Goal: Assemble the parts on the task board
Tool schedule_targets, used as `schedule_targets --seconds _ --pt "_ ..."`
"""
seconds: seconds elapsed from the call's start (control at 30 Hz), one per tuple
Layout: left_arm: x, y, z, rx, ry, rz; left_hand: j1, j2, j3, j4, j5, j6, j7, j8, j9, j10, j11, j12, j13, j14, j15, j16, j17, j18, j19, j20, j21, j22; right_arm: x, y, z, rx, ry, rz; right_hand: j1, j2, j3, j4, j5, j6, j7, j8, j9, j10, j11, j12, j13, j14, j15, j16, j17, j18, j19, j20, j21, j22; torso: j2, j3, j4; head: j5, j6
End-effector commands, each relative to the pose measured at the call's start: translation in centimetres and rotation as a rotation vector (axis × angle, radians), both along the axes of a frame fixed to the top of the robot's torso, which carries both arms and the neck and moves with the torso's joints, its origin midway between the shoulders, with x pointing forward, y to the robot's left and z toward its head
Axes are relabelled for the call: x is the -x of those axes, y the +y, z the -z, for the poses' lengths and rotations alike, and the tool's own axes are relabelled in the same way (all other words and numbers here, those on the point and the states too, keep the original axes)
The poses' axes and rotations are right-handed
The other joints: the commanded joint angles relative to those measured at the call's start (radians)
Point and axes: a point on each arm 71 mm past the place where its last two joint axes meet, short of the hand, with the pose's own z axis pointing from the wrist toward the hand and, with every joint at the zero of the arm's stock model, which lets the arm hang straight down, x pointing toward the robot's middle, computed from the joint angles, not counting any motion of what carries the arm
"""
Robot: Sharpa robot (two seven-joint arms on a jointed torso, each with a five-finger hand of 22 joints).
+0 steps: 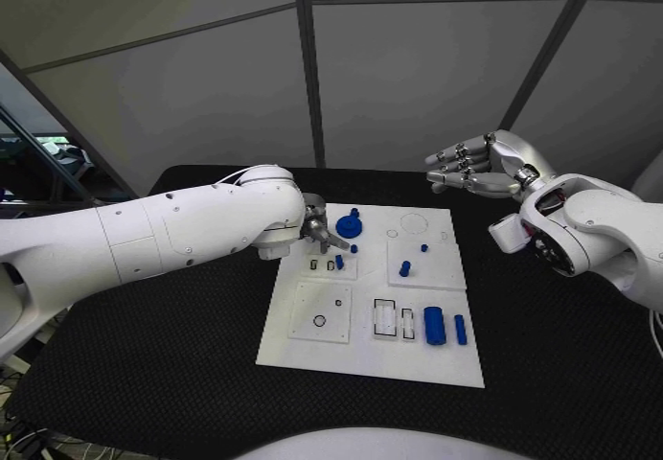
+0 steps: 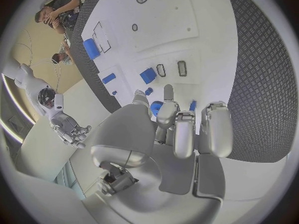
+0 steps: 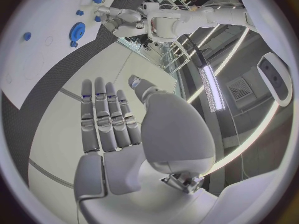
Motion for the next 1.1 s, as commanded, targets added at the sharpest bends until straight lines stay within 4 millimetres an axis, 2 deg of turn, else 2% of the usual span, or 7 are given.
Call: schedule_targets --seconds 0.03,0.07,0.13,0.7,0.83,1.1 --pt "0.0 -0.3 0.2 -0.031 0.021 0.021 -0.007 0.006 -0.005 0.001 -0.003 -0.005 0.001 0.007 0.002 -0.005 0.000 -0.005 0.001 0.100 -0.006 -0.002 0.247 -0.020 0.002 0.001 0.004 0.001 -0.1 0.1 -0.2 0.000 -0.008 0.008 -0.011 -0.002 -0.008 0.001 0.003 -0.002 0.005 -0.007 0.000 -0.001 0.005 -0.006 -0.002 0.000 0.008 -0.004 -0.002 0.010 0.009 0.001 -0.005 -0.002 0.002 -0.0010 -0.0014 0.001 0.000" --pt "0.1 -0.4 0.2 -0.030 0.023 0.024 -0.007 0.006 -0.005 0.001 -0.003 -0.005 0.001 0.007 0.003 -0.005 0.000 -0.005 0.001 0.100 -0.006 -0.002 0.247 -0.020 0.002 0.001 0.004 0.001 -0.1 0.1 -0.2 0.000 -0.008 0.009 -0.011 -0.002 -0.008 0.001 0.003 -0.002 0.005 -0.007 0.000 -0.001 0.005 -0.006 -0.002 0.000 0.008 -0.005 -0.002 0.010 0.009 0.001 -0.005 -0.002 0.001 0.0003 -0.0013 0.001 -0.001" --pt "0.1 -0.7 0.2 -0.029 0.026 0.030 -0.006 0.007 -0.005 0.001 -0.003 -0.005 0.001 0.008 0.004 -0.005 0.000 -0.004 0.001 0.100 -0.006 -0.002 0.247 -0.020 0.002 0.001 0.004 0.001 -0.1 0.2 -0.2 0.001 -0.007 0.008 -0.012 -0.002 -0.009 0.001 0.004 -0.003 0.005 -0.007 0.000 -0.002 0.005 -0.006 -0.003 0.000 0.008 -0.006 -0.003 0.010 0.010 0.001 -0.007 -0.003 0.002 0.0005 -0.0015 0.001 -0.001" --pt "0.4 -1.5 0.4 -0.025 0.061 0.073 0.011 0.020 -0.003 -0.005 0.004 -0.010 -0.002 0.021 0.029 -0.003 -0.001 -0.001 0.008 0.100 -0.007 -0.002 0.247 -0.021 0.003 0.001 0.007 0.007 -0.3 0.5 -0.1 0.003 -0.002 0.008 -0.007 0.005 -0.012 0.001 0.017 -0.003 0.005 -0.007 0.001 -0.004 0.006 -0.005 -0.012 0.001 0.009 -0.013 -0.009 0.011 0.015 0.002 -0.020 -0.012 0.001 -0.0006 0.0006 -0.005 -0.012" --pt "0.4 -1.6 0.5 -0.022 0.067 0.080 0.014 0.022 -0.002 -0.006 0.005 -0.010 -0.002 0.023 0.032 -0.003 -0.002 -0.001 0.008 0.100 -0.007 -0.002 0.247 -0.021 0.004 0.001 0.007 0.009 -0.3 0.5 -0.1 0.003 0.000 0.007 -0.007 0.006 -0.012 0.001 0.017 -0.003 0.005 -0.007 0.001 -0.004 0.006 -0.005 -0.012 0.001 0.009 -0.013 -0.009 0.011 0.015 0.002 -0.020 -0.013 0.000 -0.0005 -0.0016 -0.002 -0.016" --pt "0.5 -1.7 0.5 -0.013 0.082 0.088 0.037 0.028 0.004 -0.013 0.005 -0.016 -0.003 0.031 0.051 -0.003 -0.003 0.000 0.011 0.100 -0.008 -0.002 0.247 -0.021 0.004 0.000 0.009 0.012 -0.4 0.7 0.0 0.004 0.003 0.007 -0.005 0.007 -0.013 0.000 0.024 -0.003 0.005 -0.007 0.001 -0.004 0.006 -0.004 -0.015 0.002 0.009 -0.015 -0.011 0.011 0.017 0.003 -0.024 -0.016 0.001 -0.0002 -0.0010 -0.003 -0.020"
